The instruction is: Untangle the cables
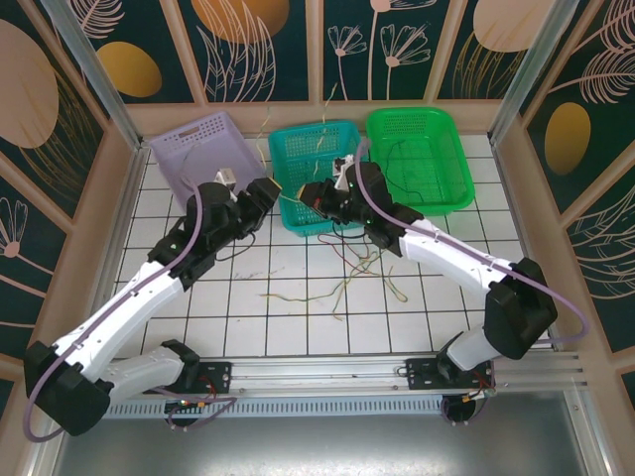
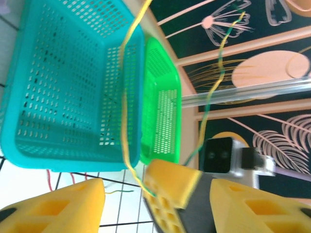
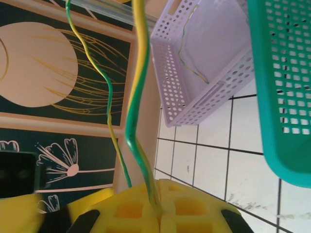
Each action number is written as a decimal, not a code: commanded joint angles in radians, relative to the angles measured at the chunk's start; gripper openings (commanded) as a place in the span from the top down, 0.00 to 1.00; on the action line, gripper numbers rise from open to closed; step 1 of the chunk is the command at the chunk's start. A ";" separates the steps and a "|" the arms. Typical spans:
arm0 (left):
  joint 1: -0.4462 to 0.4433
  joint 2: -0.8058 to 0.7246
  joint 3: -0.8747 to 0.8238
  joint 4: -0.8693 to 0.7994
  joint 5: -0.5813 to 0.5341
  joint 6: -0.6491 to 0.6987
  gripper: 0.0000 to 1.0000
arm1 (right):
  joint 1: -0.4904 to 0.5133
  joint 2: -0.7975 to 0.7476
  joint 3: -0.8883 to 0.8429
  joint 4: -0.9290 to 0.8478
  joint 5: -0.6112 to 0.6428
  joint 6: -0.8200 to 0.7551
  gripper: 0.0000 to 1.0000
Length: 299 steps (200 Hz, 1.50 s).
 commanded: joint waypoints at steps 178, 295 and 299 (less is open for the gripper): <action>0.345 0.049 0.184 -0.208 -0.159 0.322 1.00 | 0.014 -0.194 0.120 -0.316 0.066 -0.329 0.41; 0.558 0.472 0.259 -0.061 0.004 0.489 1.00 | -0.057 -0.346 -0.019 -0.386 0.070 -0.313 0.41; 0.558 0.485 0.262 -0.056 0.018 0.489 1.00 | -0.059 -0.347 -0.022 -0.386 0.068 -0.313 0.41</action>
